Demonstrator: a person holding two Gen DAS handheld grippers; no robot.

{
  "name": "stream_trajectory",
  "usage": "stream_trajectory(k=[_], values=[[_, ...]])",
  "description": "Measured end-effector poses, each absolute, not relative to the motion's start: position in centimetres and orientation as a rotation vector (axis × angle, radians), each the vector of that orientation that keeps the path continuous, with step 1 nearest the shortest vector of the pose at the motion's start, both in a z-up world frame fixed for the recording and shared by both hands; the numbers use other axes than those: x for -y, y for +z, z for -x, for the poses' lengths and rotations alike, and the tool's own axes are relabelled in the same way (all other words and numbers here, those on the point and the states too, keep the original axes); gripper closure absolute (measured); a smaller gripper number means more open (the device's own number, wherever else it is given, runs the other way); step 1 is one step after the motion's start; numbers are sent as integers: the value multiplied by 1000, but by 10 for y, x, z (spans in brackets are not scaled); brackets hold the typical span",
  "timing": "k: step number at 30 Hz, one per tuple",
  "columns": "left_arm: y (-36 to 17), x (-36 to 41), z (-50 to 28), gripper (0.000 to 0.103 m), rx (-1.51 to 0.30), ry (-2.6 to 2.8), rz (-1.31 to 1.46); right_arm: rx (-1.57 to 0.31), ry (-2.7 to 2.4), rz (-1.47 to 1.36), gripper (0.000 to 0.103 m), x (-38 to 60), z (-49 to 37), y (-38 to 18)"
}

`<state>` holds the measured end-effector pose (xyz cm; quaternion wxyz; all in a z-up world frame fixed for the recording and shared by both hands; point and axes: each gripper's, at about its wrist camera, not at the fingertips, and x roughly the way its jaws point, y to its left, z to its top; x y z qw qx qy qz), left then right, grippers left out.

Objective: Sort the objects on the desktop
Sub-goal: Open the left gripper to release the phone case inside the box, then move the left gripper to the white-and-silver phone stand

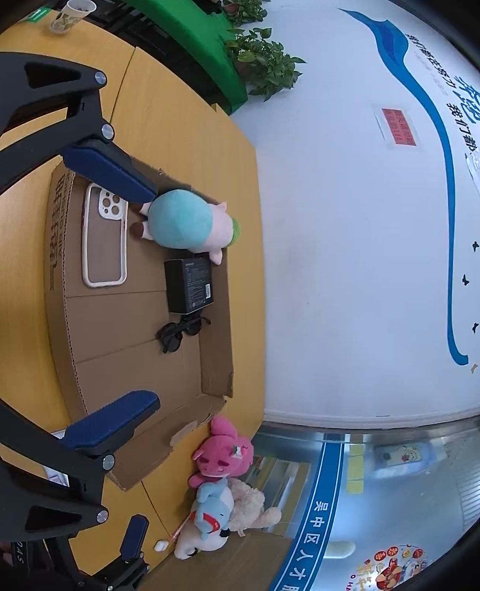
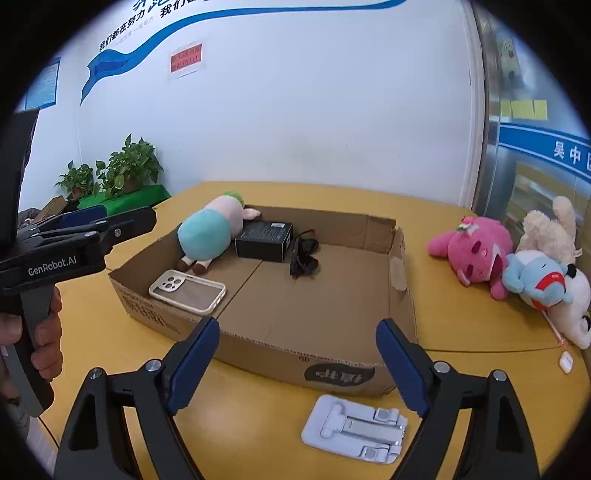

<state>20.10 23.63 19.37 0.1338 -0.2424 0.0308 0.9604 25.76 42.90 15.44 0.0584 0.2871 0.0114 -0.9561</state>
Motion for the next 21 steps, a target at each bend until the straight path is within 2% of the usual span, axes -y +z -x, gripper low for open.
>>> stream_trajectory(k=[6,11,14,17,21], values=[[168,-240,-204,0,-56,2697,817,107,-2726,-1001,16,-470,-263,122],[127,-250,-212,0,-56,2601,948,25,-2681,-1213,16,-522,-259,75],[106,-257,-216,0,-37,2544,1036,85,-2637,-1305,16,-543,-248,50],[96,-261,-219,0,-43,2513,1058,191,-2554,-1365,16,-540,-244,29],[91,-265,-219,0,-70,2470,1074,152,-2481,-1314,13,-501,-258,21]])
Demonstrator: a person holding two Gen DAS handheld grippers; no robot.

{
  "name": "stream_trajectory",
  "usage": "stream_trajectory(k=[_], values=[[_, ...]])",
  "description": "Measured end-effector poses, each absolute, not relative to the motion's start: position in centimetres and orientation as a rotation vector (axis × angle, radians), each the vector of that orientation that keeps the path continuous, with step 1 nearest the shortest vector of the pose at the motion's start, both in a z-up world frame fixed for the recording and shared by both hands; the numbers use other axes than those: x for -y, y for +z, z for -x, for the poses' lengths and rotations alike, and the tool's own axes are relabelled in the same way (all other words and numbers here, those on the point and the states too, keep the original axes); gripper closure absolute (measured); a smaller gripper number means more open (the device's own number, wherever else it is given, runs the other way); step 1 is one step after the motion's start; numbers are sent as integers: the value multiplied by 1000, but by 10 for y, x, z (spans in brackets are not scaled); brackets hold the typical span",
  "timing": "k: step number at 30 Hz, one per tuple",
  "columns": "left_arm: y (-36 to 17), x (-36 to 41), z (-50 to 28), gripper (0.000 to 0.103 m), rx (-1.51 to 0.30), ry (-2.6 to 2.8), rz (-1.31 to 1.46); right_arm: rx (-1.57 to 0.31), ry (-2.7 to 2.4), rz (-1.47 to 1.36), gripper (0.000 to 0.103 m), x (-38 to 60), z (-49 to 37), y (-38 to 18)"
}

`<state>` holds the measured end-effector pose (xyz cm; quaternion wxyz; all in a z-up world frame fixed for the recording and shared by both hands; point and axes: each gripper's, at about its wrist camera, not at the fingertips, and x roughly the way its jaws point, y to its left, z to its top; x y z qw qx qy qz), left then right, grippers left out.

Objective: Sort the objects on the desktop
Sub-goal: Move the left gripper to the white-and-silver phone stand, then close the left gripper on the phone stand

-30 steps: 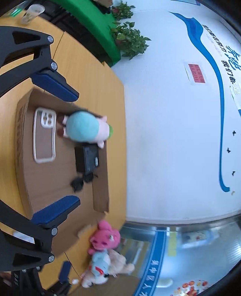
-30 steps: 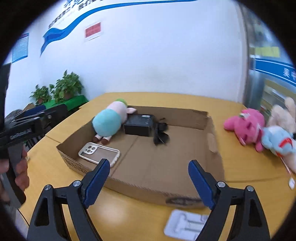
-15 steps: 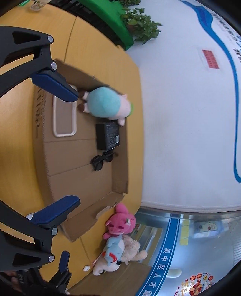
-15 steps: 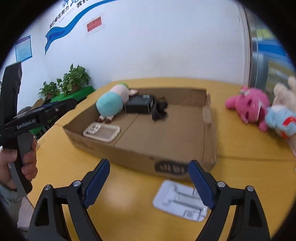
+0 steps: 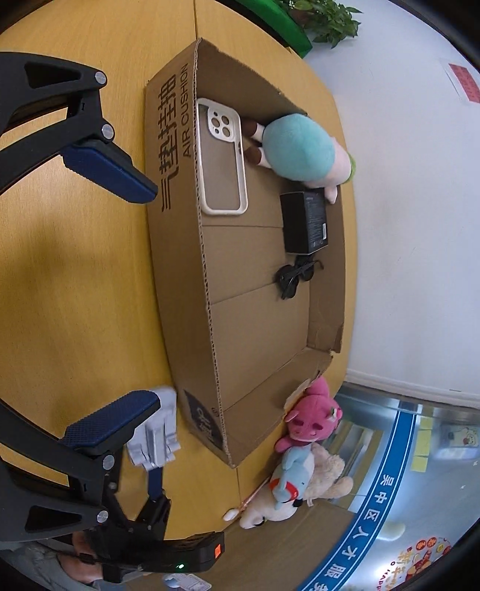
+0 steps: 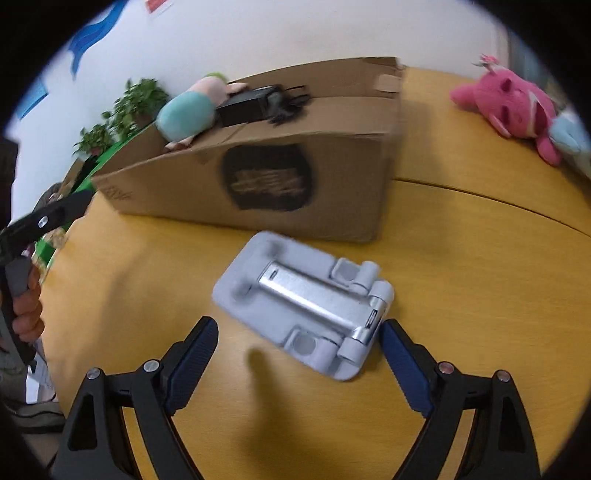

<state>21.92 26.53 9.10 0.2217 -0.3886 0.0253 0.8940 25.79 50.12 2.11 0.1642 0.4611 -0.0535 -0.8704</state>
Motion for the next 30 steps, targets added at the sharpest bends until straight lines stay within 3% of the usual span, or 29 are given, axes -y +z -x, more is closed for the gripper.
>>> stream_trajectory(k=[4,15,18,20,22,24,26,30], values=[[87,-270,-215,0,-65,2396,1076,249,-2490,-1211,13,-493,-269,29],[46,-325,-197,4,-141,2104,1135,209,-2452,-1233,13,-476,-270,26],[34,-332,-194,15,-144,2057,1187,233,-2486,-1263,13,-484,-270,26],[24,-335,-190,32,-132,2030,1238,250,-2510,-1274,14,-488,-266,26],[25,-338,-191,38,-148,2031,1225,257,-2529,-1280,17,-488,-262,25],[25,-341,-193,49,-155,2010,1221,227,-2561,-1274,25,-485,-261,25],[24,-342,-195,61,-164,1988,1218,195,-2583,-1273,46,-481,-261,25],[24,-338,-195,69,-161,1980,1220,208,-2618,-1271,50,-481,-265,24]])
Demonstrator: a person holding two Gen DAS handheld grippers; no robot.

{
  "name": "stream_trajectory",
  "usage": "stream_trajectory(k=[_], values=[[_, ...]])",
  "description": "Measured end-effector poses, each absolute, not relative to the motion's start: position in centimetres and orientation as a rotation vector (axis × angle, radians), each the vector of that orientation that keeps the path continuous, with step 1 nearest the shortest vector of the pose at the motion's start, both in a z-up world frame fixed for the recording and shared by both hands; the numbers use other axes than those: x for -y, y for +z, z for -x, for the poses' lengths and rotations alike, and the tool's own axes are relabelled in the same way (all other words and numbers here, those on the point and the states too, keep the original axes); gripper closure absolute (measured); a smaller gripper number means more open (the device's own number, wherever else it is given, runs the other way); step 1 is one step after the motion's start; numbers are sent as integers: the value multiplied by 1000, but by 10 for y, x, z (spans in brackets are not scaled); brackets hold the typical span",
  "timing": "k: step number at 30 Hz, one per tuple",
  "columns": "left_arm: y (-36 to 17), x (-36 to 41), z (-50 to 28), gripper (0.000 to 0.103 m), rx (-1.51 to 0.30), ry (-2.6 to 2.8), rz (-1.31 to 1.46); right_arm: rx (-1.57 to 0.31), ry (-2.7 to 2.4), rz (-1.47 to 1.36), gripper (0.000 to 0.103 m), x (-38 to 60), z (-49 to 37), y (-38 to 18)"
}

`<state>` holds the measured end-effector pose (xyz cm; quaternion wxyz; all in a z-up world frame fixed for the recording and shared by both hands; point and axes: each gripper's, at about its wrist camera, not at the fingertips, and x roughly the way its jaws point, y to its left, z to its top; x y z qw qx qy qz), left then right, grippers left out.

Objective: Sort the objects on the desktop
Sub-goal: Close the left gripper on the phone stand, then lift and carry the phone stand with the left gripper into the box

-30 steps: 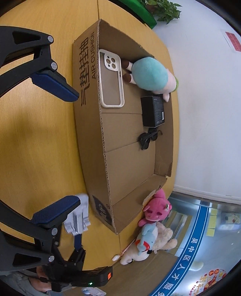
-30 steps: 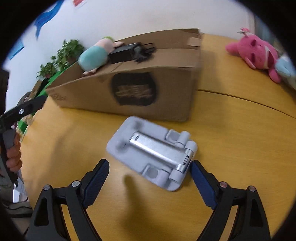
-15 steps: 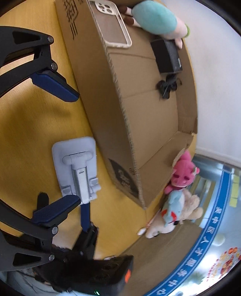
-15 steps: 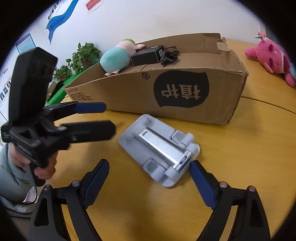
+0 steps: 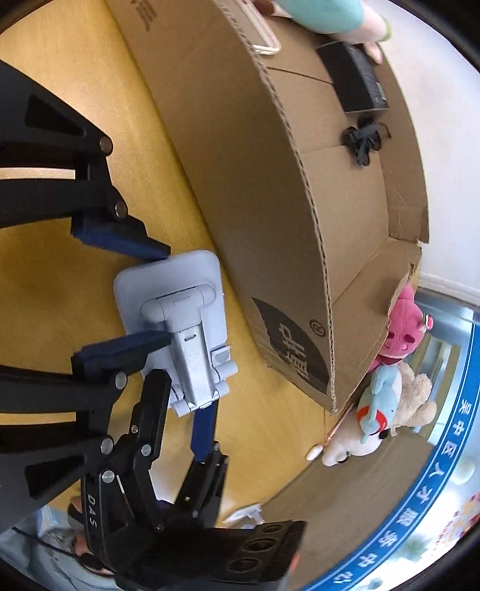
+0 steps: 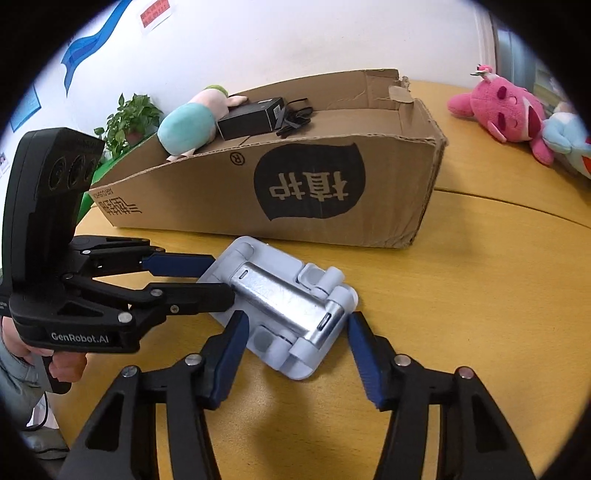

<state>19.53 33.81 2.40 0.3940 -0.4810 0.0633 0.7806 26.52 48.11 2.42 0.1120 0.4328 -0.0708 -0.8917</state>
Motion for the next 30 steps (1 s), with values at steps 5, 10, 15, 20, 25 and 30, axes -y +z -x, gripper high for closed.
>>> stream_trajectory(k=[5,10,15,20,25,30], values=[[33,-339,-205,70,-182,2010,1199,227,-2651,-1256,63,-481,-275,28],[70,-339,-223,71,-203,2081,1094,263,-2694,-1173,63,-484,-288,49],[117,-333,-225,71,-181,2136,976,275,-2787,-999,63,-482,-295,95],[161,-321,-205,71,-208,2238,861,192,-2815,-881,63,-468,-270,136],[177,-300,-157,71,-168,2289,867,143,-2785,-845,63,-451,-220,159],[175,-282,-99,71,-160,2325,941,136,-2696,-920,63,-435,-153,158]])
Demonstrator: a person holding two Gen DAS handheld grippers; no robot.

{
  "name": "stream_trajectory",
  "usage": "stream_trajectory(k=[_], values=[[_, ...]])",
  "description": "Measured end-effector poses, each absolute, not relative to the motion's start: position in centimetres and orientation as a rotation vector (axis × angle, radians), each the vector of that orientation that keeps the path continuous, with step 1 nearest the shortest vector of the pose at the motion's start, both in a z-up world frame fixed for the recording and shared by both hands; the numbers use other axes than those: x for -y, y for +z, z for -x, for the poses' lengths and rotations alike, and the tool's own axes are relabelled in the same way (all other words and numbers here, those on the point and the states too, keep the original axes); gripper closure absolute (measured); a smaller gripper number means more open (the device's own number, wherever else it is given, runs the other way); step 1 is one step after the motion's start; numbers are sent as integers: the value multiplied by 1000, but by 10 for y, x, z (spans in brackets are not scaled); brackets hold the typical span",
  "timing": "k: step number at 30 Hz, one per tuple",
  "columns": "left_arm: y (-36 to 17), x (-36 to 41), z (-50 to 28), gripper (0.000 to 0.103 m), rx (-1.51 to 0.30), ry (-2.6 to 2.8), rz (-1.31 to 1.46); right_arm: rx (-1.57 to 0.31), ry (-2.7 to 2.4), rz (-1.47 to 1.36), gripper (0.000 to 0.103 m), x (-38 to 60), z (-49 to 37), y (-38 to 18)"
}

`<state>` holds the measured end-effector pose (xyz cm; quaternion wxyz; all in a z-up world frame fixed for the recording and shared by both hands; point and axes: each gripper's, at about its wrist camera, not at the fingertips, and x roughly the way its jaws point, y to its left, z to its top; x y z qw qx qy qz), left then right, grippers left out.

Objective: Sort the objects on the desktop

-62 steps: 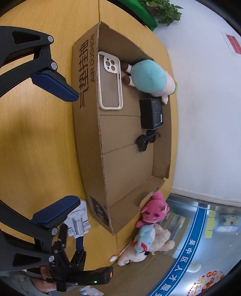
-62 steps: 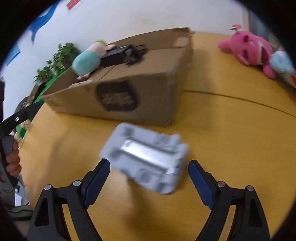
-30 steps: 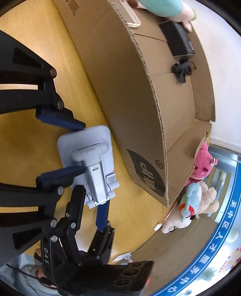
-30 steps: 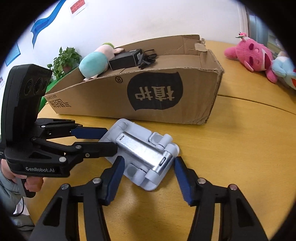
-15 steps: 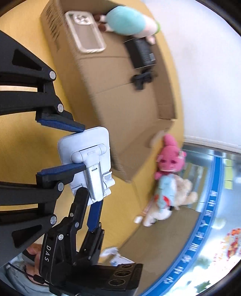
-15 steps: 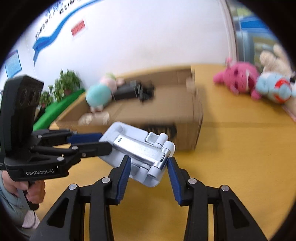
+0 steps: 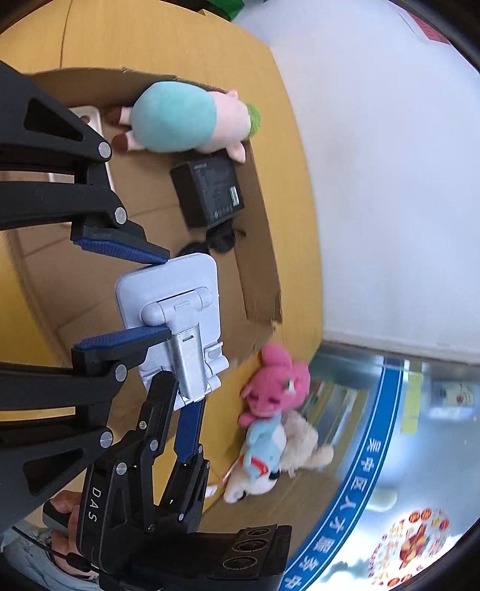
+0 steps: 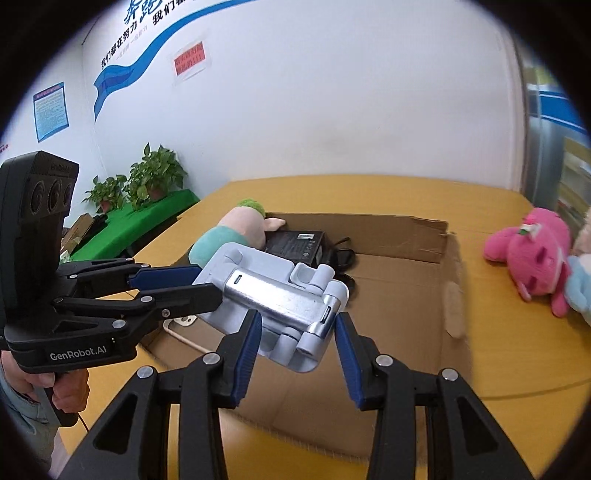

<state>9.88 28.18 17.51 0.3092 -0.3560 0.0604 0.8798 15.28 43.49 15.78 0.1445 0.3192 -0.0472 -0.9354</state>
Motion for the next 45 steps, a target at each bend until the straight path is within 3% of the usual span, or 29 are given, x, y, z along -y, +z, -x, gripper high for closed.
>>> stream_trajectory(k=[11,20,25,27,28,29,30,31,32,35,39,45], values=[[114,-248,16,71,-72,2294,1303,93,-2399,-1314,60,-392,-12,109],[45,-238,53,71,-77,2201,1675,82,-2180,-1607,60,-366,38,36],[58,-224,40,70,-37,2256,1621,128,-2205,-1591,60,-368,26,38],[81,-213,21,68,-35,2353,1492,80,-2285,-1529,56,-370,10,61],[94,-208,8,58,-36,2406,1410,45,-2360,-1464,45,-373,-7,81],[109,-200,-12,37,-36,2476,1306,31,-2415,-1406,28,-376,-21,95],[120,-194,-31,26,-33,2545,1209,29,-2476,-1332,20,-381,-39,109],[132,-186,-59,8,-29,2635,1055,36,-2545,-1246,16,-387,-61,124],[140,-180,-78,0,-29,2689,931,53,-2624,-1150,16,-393,-87,134],[140,-172,-125,0,-65,2811,689,131,-2816,-945,16,-406,-148,134],[108,-176,-142,0,-31,2840,736,199,-2967,-866,16,-416,-186,96],[73,-188,-144,0,-41,2904,775,84,-3062,-804,16,-412,-193,62]])
